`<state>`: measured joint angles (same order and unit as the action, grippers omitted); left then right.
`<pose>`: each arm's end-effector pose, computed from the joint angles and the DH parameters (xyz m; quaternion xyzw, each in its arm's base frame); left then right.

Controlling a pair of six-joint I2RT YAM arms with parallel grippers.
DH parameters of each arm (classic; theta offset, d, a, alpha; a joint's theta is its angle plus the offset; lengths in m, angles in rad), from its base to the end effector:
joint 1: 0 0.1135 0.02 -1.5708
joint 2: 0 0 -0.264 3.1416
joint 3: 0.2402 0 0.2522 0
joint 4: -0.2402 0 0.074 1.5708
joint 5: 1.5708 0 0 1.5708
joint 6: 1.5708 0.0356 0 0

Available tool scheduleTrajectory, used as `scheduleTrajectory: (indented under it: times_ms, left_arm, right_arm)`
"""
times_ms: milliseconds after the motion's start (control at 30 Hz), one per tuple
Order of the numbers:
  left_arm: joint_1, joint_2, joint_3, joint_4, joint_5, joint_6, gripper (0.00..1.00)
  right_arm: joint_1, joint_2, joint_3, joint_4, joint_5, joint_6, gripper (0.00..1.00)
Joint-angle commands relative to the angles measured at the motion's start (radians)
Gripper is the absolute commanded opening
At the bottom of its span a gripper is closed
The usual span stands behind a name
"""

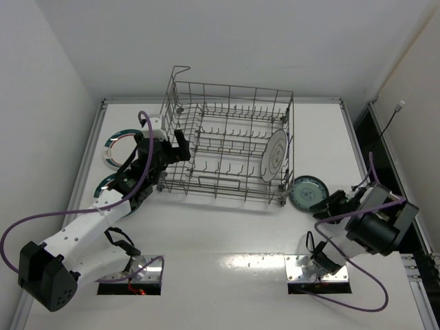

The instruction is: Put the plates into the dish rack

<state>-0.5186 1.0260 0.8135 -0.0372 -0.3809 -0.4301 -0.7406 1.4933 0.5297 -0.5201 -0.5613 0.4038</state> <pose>0.2141 -0.1070 0.3198 -0.0817 0.7798 -0.1422 0.6042 0.1587 -0.1194 0.1060 0.5097 0.8136 0.2658 0.0876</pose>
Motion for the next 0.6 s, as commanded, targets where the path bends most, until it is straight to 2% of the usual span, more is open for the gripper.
scheduleTrajectory:
  times_ms: [0, 67, 200, 367, 500, 567]
  left_arm:
    - [-0.012, -0.006, -0.02, -0.033, 0.004, -0.029, 0.99]
    - [-0.012, -0.006, -0.02, -0.033, 0.004, -0.029, 0.99]
    - [-0.012, 0.003, -0.02, -0.042, -0.006, -0.029, 0.99]
    - [-0.012, 0.013, -0.02, -0.043, -0.015, -0.029, 0.99]
    - [-0.021, 0.013, -0.02, -0.043, -0.027, -0.029, 0.99]
    - [-0.021, 0.013, -0.02, -0.052, -0.038, -0.029, 0.99]
  right_arm:
    - [0.012, 0.064, -0.051, 0.146, -0.014, -0.053, 0.29]
    - [0.012, 0.055, -0.051, 0.135, 0.012, -0.063, 0.11]
    - [0.012, -0.091, 0.012, 0.046, 0.044, -0.037, 0.01]
    - [0.021, -0.413, 0.303, -0.183, 0.219, 0.056, 0.0]
    - [0.067, -0.516, 0.58, -0.291, 0.337, 0.101, 0.0]
    - [0.11, -0.527, 0.651, -0.331, 0.374, 0.101, 0.0]
